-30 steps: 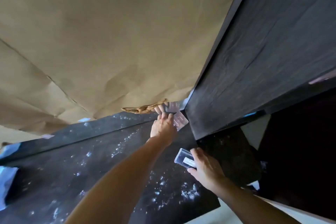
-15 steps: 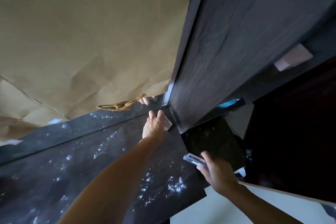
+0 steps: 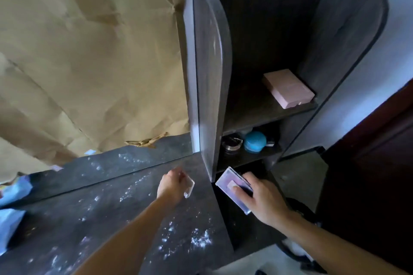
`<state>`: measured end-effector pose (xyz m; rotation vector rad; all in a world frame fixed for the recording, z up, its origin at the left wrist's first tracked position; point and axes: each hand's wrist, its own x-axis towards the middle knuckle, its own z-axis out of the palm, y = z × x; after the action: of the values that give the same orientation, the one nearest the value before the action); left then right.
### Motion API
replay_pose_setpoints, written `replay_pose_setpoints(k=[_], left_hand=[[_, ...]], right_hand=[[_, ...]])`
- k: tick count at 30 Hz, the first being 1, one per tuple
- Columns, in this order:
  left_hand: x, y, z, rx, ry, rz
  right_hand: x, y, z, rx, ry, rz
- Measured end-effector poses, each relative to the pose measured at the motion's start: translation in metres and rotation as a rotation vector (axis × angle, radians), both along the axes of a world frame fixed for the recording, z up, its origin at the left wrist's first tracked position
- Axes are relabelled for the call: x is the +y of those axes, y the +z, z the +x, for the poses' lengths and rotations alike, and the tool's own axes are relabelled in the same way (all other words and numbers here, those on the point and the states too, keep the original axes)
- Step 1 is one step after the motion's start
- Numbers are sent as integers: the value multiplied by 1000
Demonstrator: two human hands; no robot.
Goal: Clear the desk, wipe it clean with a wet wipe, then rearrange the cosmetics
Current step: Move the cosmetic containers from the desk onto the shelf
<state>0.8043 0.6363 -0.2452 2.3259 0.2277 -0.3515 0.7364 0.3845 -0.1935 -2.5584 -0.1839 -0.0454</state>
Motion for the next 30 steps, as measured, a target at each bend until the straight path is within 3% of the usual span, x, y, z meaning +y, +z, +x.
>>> replay_pose_setpoints(k=[8,11,19,22,27,30], left_hand=[[-55,58,-52,-171,236,-124],[-74,69,-74,-189,271,-200],[-78,95,-102,-238,354,-194],[-73,103,-107,-263,389,-204],[-77,123,-114,-311,400,-280],[-90,142,-111,-370,360,-330]], right_hand=[[-35,103,42,-207,49,262],[-36,139,73,-155,58,391],[-1,149,145,99,-85,384],[9,146,148,68,-86,286],[4,152,143,-21,-70,-93],[-7,156,142,-39,-43,-122]])
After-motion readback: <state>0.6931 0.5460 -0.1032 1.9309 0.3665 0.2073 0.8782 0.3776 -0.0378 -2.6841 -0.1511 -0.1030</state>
